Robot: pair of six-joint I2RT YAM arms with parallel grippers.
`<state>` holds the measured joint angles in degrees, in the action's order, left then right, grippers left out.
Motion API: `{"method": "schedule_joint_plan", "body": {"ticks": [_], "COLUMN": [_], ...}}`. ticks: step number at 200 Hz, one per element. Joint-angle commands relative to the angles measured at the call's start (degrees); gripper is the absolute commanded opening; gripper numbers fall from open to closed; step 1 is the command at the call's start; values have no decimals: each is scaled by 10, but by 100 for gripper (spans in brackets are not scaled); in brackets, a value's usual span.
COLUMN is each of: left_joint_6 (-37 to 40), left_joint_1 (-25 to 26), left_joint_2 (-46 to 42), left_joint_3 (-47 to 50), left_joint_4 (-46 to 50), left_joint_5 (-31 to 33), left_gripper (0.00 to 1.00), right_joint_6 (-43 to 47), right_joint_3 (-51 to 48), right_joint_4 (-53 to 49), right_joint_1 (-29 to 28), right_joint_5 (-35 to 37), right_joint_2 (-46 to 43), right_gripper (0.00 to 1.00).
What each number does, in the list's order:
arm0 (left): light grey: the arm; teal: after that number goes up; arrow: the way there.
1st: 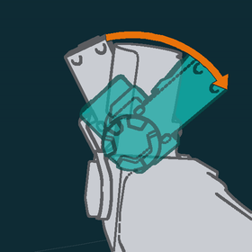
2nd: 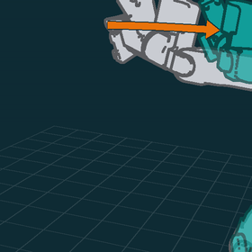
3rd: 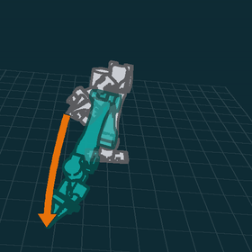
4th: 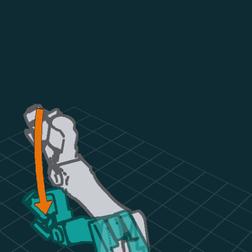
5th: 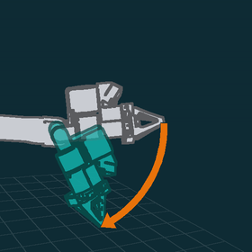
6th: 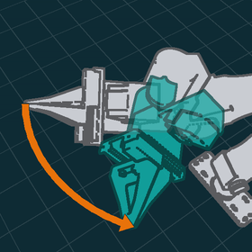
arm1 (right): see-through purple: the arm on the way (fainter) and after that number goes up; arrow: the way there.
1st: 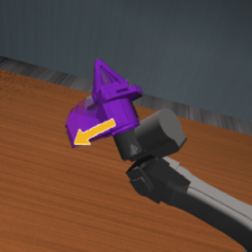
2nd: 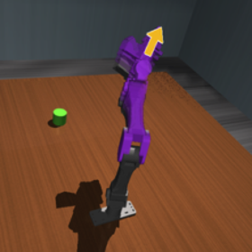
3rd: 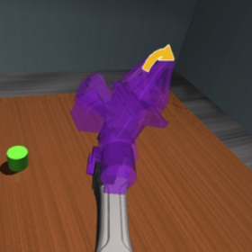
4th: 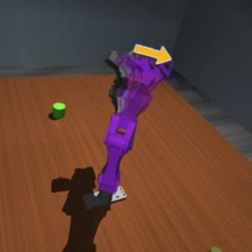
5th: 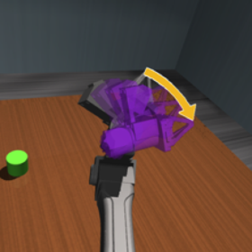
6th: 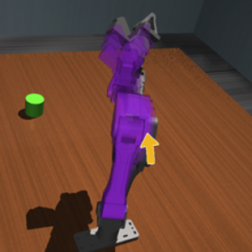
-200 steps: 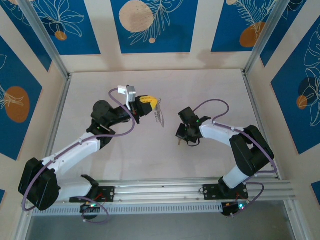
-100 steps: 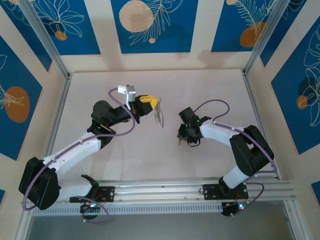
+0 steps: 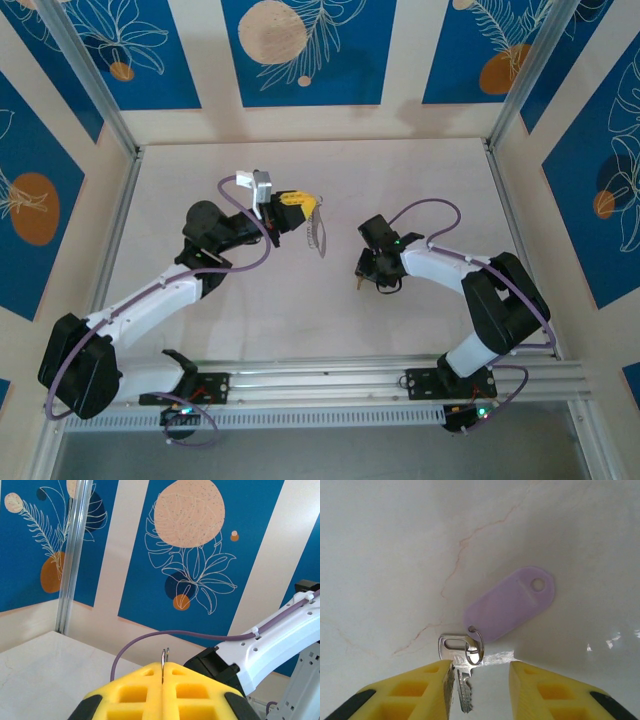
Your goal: Put the keys on the keyring
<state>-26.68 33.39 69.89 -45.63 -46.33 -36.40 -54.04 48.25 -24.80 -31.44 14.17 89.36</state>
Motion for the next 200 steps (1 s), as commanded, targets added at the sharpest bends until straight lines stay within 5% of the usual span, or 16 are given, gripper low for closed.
{"method": "schedule_joint_plan", "body": {"ticks": [1, 146, 200], "left_joint_6": [-4, -2, -5], "left_joint_1": [-4, -4, -4], "left_joint_2": [0, 1, 2], "left_joint_3": [-2, 0, 1], "left_joint_4": [-37, -38, -44], "left_joint_5": [-13, -12, -14], "left_gripper": [0, 0, 0], "right_joint_6": [-6, -5, -7], "right_joint_3": [7, 14, 7], "right_joint_4": [2, 20, 19], "right_joint_1": [-3, 2, 4], "right_joint_5": [-1, -20, -17], "right_joint_2": [-2, 21, 13], "right_gripper": [35, 20, 22]}}
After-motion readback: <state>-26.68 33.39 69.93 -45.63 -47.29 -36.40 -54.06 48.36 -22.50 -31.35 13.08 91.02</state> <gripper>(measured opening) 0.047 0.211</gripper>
